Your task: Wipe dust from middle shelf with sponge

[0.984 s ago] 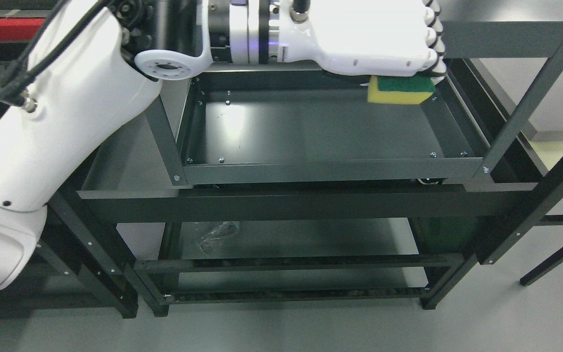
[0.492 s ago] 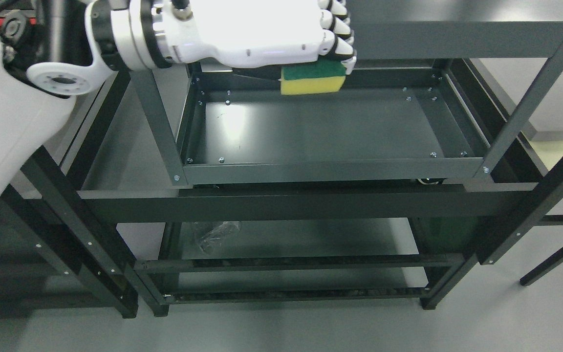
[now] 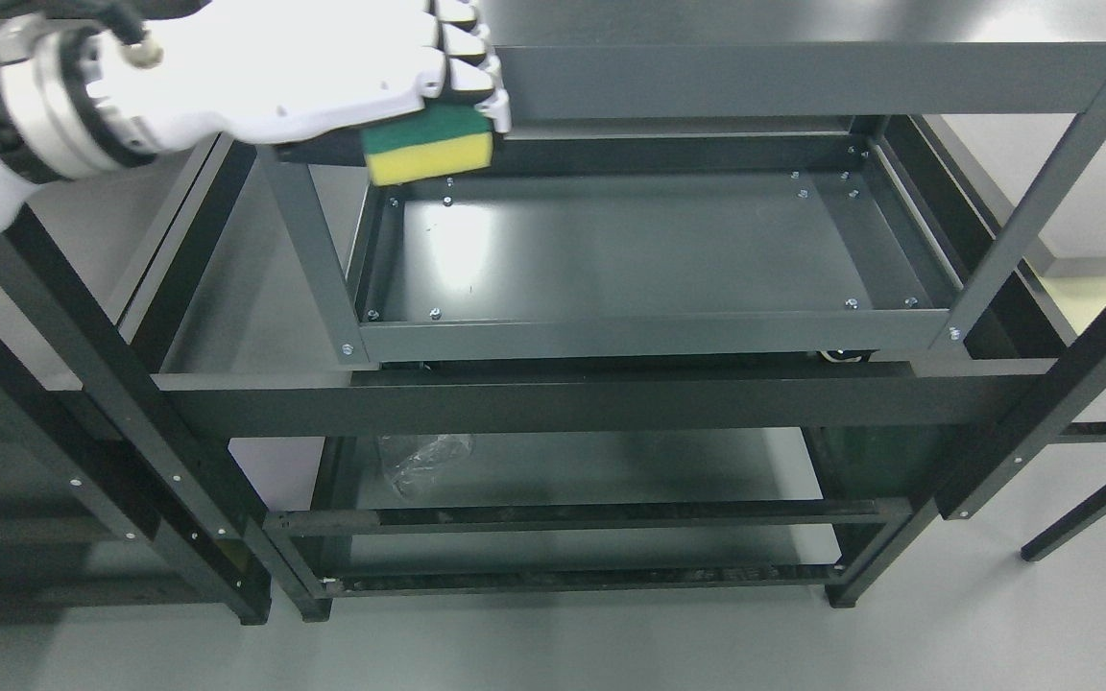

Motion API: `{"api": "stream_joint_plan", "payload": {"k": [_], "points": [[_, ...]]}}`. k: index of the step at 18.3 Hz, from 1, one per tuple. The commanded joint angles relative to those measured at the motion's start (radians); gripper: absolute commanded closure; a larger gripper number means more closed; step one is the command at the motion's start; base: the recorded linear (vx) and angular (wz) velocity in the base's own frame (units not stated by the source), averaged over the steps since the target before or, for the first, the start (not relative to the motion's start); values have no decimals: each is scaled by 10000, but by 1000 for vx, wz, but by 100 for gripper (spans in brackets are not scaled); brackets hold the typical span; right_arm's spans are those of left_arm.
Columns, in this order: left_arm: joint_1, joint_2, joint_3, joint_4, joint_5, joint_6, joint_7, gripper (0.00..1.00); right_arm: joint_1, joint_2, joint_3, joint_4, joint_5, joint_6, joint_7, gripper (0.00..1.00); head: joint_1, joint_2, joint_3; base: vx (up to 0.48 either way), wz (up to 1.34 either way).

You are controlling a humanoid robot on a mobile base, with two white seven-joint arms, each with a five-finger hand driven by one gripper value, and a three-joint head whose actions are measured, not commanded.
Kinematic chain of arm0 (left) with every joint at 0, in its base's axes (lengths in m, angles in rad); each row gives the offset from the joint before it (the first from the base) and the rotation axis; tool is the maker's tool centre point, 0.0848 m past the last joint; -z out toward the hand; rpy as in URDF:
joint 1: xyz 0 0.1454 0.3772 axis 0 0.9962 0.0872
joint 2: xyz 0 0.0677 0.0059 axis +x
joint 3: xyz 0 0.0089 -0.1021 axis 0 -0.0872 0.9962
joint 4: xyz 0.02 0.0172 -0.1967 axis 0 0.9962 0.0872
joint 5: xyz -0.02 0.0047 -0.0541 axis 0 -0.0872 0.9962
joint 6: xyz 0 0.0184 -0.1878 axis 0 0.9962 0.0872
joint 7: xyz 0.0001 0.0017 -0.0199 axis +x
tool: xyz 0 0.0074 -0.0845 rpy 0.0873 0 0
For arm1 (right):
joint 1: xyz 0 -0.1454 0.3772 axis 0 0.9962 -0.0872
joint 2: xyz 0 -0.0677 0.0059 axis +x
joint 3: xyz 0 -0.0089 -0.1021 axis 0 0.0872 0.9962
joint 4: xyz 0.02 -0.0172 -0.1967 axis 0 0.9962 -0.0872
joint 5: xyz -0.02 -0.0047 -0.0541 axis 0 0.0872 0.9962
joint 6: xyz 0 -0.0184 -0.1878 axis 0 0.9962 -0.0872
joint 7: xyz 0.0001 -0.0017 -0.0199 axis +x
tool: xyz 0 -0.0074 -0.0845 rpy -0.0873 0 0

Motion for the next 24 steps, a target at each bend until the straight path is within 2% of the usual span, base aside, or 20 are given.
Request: {"api": "stream_joint_plan", "payload": {"k": [1,4,8,10,12,15,19,22,24], "points": [[1342,2277,2477,-613,1293,2,-96,99,0,-175,0,-175,0,731,41,0,0,0,0,0,0],[2275,2080,2326,-1378,2872,2,-81,99,0,-175,0,-175,0,731,26,0,0,0,0,0,0],[2877,1604,1530,-1534,4163,2,-35,99,0,-175,0,-175,0,731,41,0,0,0,0,0,0],[3275,1450,1191,-1534,4288,2,-20,99,0,-175,0,-175,0,731,41,0,0,0,0,0,0],[3811,885,549,-1534,4273,2,-65,99,0,-175,0,-175,0,731,41,0,0,0,0,0,0],[4441,25,-235,-1458,4090,2,-66,99,0,-175,0,-175,0,731,26,0,0,0,0,-5,-11],[5636,-1614,-421,-617,3506,2,-5,99,0,-175,0,-175,0,731,26,0,0,0,0,0,0],[6067,-3116,6,809,3491,2,499,99,0,-175,0,-175,0,731,41,0,0,0,0,0,0],[6663,-4251,756,1439,3506,2,1189,98,0,-175,0,-175,0,731,41,0,0,0,0,0,0]]}}
